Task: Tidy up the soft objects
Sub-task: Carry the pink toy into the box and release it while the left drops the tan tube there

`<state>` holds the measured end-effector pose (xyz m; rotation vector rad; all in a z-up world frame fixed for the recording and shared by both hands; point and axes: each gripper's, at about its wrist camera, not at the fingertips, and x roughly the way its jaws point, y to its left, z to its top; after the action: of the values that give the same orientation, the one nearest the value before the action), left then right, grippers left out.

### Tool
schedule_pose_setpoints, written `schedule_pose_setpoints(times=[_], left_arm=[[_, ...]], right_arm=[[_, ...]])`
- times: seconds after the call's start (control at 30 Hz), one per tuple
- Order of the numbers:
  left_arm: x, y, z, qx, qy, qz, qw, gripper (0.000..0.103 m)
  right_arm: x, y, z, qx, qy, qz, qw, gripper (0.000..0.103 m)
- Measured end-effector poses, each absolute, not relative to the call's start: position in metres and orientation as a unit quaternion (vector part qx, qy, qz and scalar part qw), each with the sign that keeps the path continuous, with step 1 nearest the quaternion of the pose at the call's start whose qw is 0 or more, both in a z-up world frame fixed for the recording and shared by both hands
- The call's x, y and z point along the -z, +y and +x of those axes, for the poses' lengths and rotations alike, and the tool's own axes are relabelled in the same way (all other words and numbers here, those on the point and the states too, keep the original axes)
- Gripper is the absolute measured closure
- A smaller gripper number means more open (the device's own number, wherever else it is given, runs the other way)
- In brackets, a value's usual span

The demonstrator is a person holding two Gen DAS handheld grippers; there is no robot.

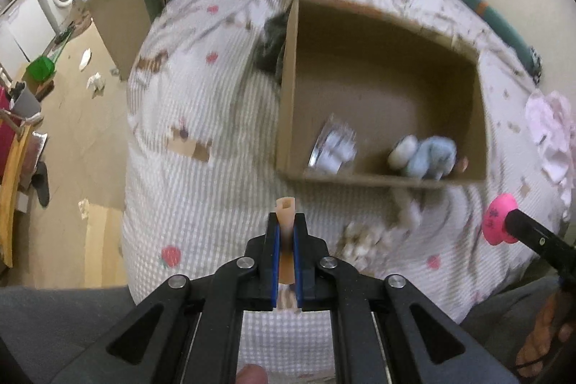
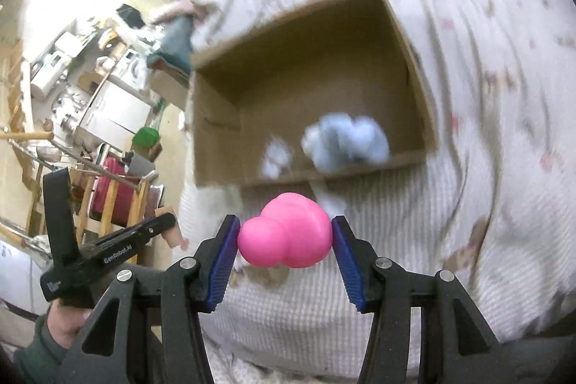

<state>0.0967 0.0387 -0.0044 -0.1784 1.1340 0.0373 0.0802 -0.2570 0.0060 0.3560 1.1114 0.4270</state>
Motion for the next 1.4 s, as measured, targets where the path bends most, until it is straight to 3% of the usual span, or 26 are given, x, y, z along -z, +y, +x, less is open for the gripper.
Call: schedule_pose_setpoints(times=[0.4, 1.03, 1.4], left_arm=[[-0.058, 0.015, 0.152, 0.012, 0.477, -0.056, 0.877, 0.097], [0.029, -0.003, 0.199, 0.016, 0.504, -0.028, 0.863, 0.097], [0.038, -0.005, 0.200, 0.021, 0.487, -0.022, 0.873, 0.097]], right_arm=[[-0.058, -0.245, 0.129, -0.219, 0.461, 0.137, 0.849, 0.048], [0.007, -0.240, 0.173, -0.186, 0.488, 0.118, 0.845, 0.048], [0.029, -0.234, 0.181, -0.165, 0.514, 0.107, 0.835, 0.048]])
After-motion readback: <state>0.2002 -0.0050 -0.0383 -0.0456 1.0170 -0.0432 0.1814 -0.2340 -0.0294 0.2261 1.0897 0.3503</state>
